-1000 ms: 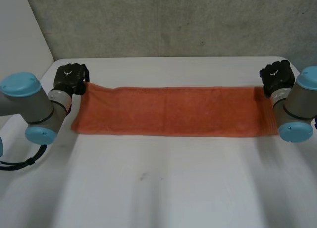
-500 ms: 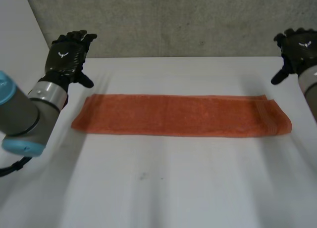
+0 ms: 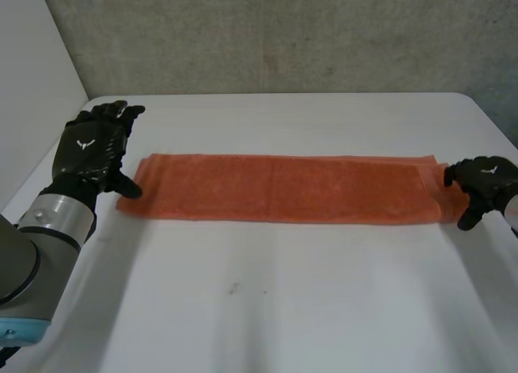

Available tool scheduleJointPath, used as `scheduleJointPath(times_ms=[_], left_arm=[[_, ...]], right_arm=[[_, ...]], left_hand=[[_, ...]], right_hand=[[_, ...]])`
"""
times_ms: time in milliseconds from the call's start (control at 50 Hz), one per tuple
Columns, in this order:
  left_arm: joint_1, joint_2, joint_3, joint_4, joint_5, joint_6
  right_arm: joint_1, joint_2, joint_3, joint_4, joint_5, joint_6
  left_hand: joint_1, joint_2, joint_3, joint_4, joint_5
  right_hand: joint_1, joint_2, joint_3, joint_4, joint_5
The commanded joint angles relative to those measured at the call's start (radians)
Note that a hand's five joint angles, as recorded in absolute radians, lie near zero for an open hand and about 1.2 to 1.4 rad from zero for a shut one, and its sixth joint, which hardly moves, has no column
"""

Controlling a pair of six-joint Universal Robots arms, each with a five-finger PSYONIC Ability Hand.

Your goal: Fold the laundry

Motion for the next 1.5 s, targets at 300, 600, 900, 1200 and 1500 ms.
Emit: scheduleJointPath(times_ms=[300, 600, 900, 1200, 1500], left_arm=[[-0.003, -0.024, 0.000, -0.008, -0.024, -0.002], [-0.017, -0.016, 0.000, -0.010, -0.027, -0.002], [-0.013, -0.014, -0.002, -0.010, -0.027, -0.002], [-0.043, -0.028, 0.030, -0.002, -0.021, 0.000], [-0.301, -0.278, 0.285, -0.004, -0.006, 0.009]], right_arm=[[-0.062, 0.140, -0.155, -0.231, 0.336, -0.139], [0.274, 0.064, -0.289, -0.237, 0.287, -0.119], [0.817, 0.303, -0.411, -0.280, -0.006, -0.063], [0.902, 0.317, -0.468, -0.216, 0.224, -0.027], [0.641, 0.056, -0.175, -0.046, 0.328, 0.286]], left_hand=[[-0.007, 0.009, 0.006, 0.005, -0.031], [-0.007, 0.009, 0.006, 0.005, -0.031], [-0.007, 0.009, 0.006, 0.005, -0.031], [-0.007, 0.009, 0.006, 0.005, -0.031], [-0.007, 0.009, 0.006, 0.005, -0.031]], right_hand=[[0.959, 0.877, 0.874, 0.879, 0.898], [0.959, 0.877, 0.874, 0.879, 0.898], [0.959, 0.877, 0.874, 0.879, 0.898], [-0.263, -0.345, -0.347, -0.343, -0.324], [-0.263, -0.345, -0.347, -0.343, -0.324]])
